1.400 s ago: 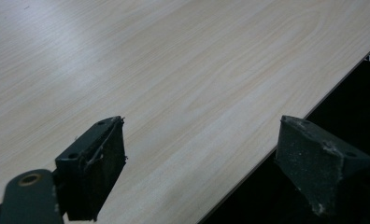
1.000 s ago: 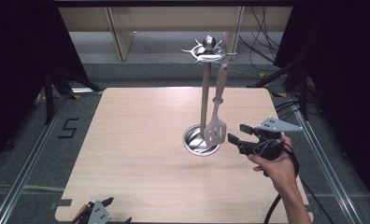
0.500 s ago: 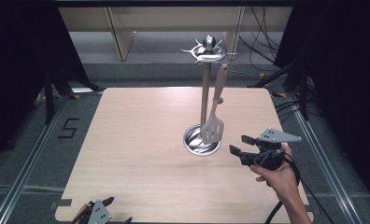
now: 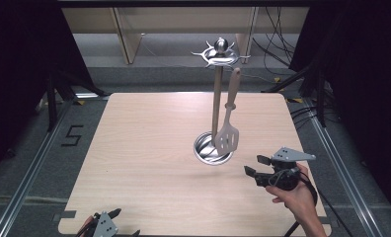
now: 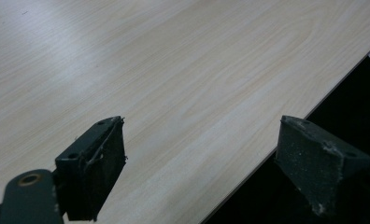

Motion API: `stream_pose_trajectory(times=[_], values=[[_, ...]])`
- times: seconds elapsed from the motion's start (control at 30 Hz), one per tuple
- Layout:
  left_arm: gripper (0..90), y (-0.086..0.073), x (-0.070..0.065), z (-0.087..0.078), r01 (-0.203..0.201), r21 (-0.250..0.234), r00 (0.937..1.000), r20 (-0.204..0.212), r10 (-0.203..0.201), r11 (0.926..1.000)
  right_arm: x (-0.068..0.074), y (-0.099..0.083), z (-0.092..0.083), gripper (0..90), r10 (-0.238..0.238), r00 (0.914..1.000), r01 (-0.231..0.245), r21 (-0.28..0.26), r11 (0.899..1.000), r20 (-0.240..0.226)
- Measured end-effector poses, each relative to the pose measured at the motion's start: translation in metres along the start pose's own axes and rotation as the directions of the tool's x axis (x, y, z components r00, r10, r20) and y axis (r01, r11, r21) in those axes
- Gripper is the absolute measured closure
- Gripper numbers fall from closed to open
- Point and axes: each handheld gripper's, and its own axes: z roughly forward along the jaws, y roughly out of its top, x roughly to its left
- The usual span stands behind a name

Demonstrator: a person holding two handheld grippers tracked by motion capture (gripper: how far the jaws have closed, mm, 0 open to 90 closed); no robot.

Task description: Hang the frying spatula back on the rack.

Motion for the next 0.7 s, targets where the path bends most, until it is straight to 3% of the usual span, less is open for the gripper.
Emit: stream_pose_trajectory(times=[0.07,0.1,0.13,0.2,0.23,0.27,0.3,0.33,0.37,0.4,0.43,0.47,0.5,0.53,0.6,0.7], values=[[15.1,0.000,-0.001,0.001,0.004,-0.006,1.0000,-0.003,-0.004,1.0000,-0.002,-0.001,0.000,36.2,-0.024,0.9996,0.024,0.001,1.000,0.012],[15.1,0.000,-0.001,0.001,0.019,0.002,0.9998,0.009,-0.020,0.9998,-0.001,-0.005,0.000,36.2,-0.003,1.0000,0.003,-0.001,1.000,0.004],[15.1,-0.001,-0.002,0.001,0.038,-0.004,0.9993,0.004,-0.038,0.9993,-0.003,-0.006,0.000,36.1,-0.028,0.9995,0.028,0.007,1.000,0.016],[15.1,-0.001,-0.001,0.002,0.023,-0.017,0.9997,-0.005,-0.023,0.9996,-0.003,-0.007,0.000,36.0,-0.021,0.9997,0.021,0.014,1.000,0.015],[15.1,0.000,0.000,0.000,0.013,0.006,0.9999,-0.005,-0.013,0.9999,-0.003,-0.008,0.000,36.0,-0.017,0.9998,0.017,0.011,1.000,0.010],[15.1,0.000,0.000,-0.001,0.028,0.013,0.9996,0.002,-0.028,0.9995,-0.001,-0.010,0.001,36.0,0.010,0.9999,-0.010,0.005,1.000,0.003],[15.1,-0.001,-0.002,0.002,0.047,-0.014,0.9989,-0.005,-0.048,0.9988,-0.002,-0.010,0.001,35.9,0.001,1.0000,-0.001,0.013,1.000,0.002],[15.1,-0.001,0.000,0.001,0.017,-0.003,0.9999,-0.003,-0.017,0.9999,-0.003,-0.011,0.000,35.9,-0.021,0.9997,0.021,0.022,1.000,0.014],[15.1,-0.001,-0.001,0.002,0.025,-0.014,0.9997,0.000,-0.025,0.9996,-0.002,-0.013,0.002,35.7,0.004,1.0000,-0.004,0.020,1.000,0.003],[15.1,-0.001,-0.002,0.001,0.027,-0.009,0.9996,-0.006,-0.027,0.9996,-0.005,-0.013,0.001,35.7,-0.032,0.9994,0.031,0.030,0.999,0.011],[15.1,-0.001,-0.002,0.001,0.027,-0.009,0.9996,-0.006,-0.027,0.9996,-0.002,-0.015,0.002,35.8,-0.002,1.0000,0.002,0.039,0.999,0.008],[15.1,-0.001,0.000,0.000,0.006,0.001,0.9999,-0.008,-0.006,1.0000,-0.004,-0.016,0.002,35.7,-0.022,0.9997,0.022,0.041,0.999,0.005],[15.1,-0.001,-0.001,0.000,0.010,0.007,0.9999,-0.004,-0.010,0.9999,-0.002,-0.017,0.003,35.5,0.009,1.0000,-0.009,0.042,0.999,-0.002],[15.1,-0.001,0.000,0.000,0.001,0.001,1.0000,0.000,-0.001,1.0000,-0.004,-0.018,0.002,35.2,-0.021,0.9997,0.021,0.048,0.999,0.008],[15.1,-0.003,-0.002,0.001,0.039,-0.008,0.9992,0.003,-0.039,0.9992,-0.002,-0.021,0.003,34.9,0.009,0.9999,-0.010,0.051,0.999,0.004],[15.1,-0.002,0.000,-0.001,0.011,0.000,0.9999,-0.006,-0.011,0.9999,-0.002,-0.023,0.003,34.8,0.006,1.0000,-0.006,0.060,0.998,0.006]])
